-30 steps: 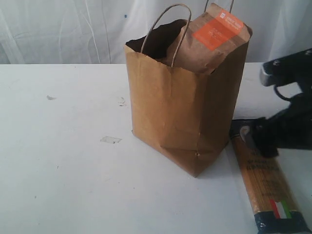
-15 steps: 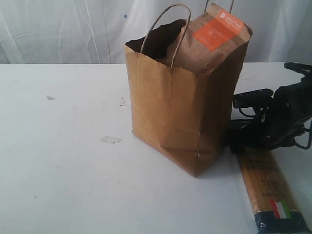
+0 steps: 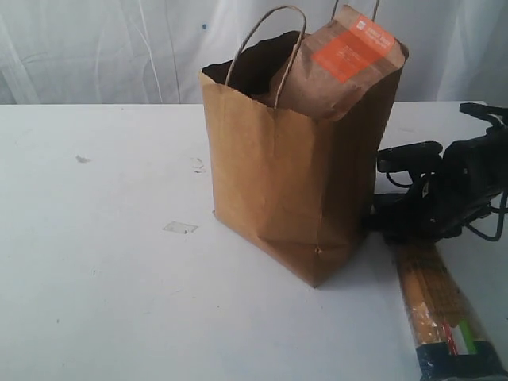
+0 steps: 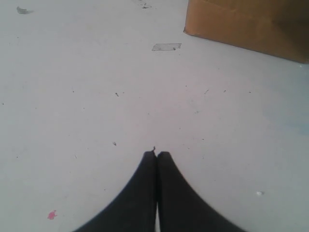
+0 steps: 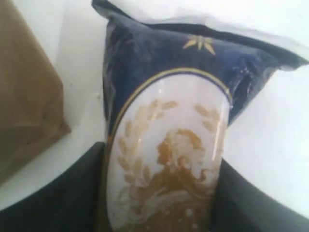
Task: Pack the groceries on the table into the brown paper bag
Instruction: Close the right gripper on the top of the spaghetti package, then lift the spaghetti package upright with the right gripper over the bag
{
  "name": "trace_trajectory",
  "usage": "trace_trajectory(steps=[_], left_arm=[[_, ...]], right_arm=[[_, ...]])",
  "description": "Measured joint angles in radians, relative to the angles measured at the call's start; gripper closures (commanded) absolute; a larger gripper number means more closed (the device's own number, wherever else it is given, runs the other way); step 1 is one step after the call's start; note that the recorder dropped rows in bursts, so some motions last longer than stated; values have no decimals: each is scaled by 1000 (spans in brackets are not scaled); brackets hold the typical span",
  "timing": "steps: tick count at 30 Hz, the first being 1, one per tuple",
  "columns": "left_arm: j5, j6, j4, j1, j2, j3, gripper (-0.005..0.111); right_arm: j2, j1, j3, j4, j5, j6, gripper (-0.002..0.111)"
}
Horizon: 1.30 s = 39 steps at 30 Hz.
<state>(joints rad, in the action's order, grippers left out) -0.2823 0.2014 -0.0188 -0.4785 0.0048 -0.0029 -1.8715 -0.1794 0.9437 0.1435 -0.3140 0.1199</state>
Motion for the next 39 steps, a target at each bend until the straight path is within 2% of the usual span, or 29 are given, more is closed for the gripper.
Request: trace_trajectory(steps=[5, 15, 26, 31, 39], left_arm=[[0, 0, 0, 0, 0, 0, 107], [0, 0, 0, 0, 0, 0, 107], [0, 0, 0, 0, 0, 0, 107], [0, 0, 0, 0, 0, 0, 107], [0, 0, 0, 0, 0, 0, 107]], right_arm=[[93, 0, -64, 0, -26, 10, 108], [423, 9, -145, 2, -76, 6, 108], [912, 9, -170, 2, -201, -38, 108], [1032, -27, -91, -5, -239, -89, 108], [1037, -112, 130, -48, -252, -172, 108]])
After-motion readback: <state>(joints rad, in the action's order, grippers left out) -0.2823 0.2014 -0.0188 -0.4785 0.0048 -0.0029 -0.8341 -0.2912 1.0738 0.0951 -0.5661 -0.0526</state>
